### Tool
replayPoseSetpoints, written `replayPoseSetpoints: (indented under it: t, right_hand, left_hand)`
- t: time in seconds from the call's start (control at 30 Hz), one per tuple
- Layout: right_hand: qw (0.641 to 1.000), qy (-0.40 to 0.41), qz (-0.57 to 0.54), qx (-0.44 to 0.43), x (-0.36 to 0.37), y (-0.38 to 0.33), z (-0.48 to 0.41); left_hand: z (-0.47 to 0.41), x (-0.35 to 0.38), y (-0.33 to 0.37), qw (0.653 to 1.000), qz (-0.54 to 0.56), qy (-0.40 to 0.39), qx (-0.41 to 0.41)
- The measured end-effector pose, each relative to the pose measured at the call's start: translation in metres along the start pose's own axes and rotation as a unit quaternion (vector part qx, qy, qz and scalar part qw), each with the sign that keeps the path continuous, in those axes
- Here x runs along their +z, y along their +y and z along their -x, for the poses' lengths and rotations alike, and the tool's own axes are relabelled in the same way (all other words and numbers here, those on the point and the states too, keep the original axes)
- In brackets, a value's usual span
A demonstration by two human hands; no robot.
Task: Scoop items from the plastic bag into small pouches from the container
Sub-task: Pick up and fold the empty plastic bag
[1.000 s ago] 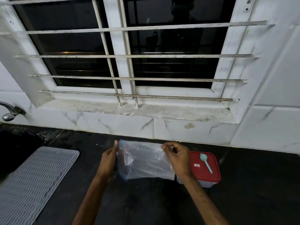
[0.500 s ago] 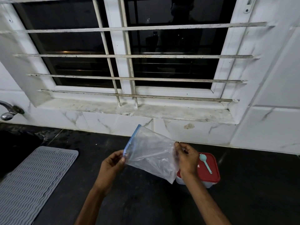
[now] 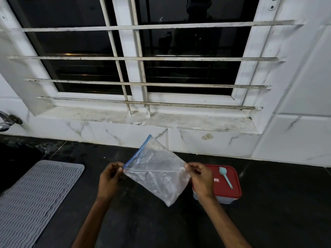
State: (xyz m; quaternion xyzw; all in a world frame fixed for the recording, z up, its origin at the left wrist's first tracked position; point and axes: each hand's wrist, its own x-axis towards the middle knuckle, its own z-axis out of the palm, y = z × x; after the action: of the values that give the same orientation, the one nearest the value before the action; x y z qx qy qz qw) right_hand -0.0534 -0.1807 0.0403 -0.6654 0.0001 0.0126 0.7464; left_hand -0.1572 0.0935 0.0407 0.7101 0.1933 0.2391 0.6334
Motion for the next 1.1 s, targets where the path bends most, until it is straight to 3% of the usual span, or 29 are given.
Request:
replayPoseSetpoints:
  t: [0.17,0.3,0.37,0.47,0.53,0.63,0.73,0.83,0.93,1.1]
  right_hand:
    - [0.995,-0.071,0.057,0.046,-0.001,0.024,0.024]
    - [0.992,0.004,0.114,0.043,0.010,0.051,0.041]
    - [0.986,0.027,0.138,0.088,0.017,0.069,0.047]
    - [0.959,-0.031,0.225,0.167,0.026,0.094,0.056]
    - [0.922,-0.072,0.348,0.151,0.027,0.101,0.059]
    - [0.874,-0.079,0.478,0.035,0.029,0.100,0.057]
    - [0.886,-0.068,0.456,-0.047,0.048,0.095,0.036]
    - [0.859,-0.089,0.500,-0.064,0.077,0.095,0.004]
    - [0.845,-0.100,0.525,-0.029,0.100,0.121,-0.009]
    - [0.793,-0.075,0.604,0.025,0.093,0.179,0.002]
  left_hand:
    - [-0.034,-0.003,-0.007,0.998,-0.020,0.053,0.013]
    - [-0.058,0.010,-0.007,0.991,-0.109,0.064,0.034]
    - [-0.055,0.024,-0.007,0.988,-0.137,0.047,0.049]
    - [-0.038,0.052,-0.024,0.974,-0.206,-0.030,0.087]
    - [-0.024,0.070,-0.048,0.954,-0.260,-0.107,0.108]
    - [-0.011,0.089,-0.086,0.916,-0.330,-0.197,0.116]
    - [-0.014,0.103,-0.114,0.885,-0.388,-0.220,0.133]
    - [-0.019,0.114,-0.130,0.870,-0.421,-0.221,0.132]
    - [-0.014,0.112,-0.157,0.823,-0.492,-0.253,0.127]
    - [0.003,0.093,-0.171,0.813,-0.526,-0.222,0.117]
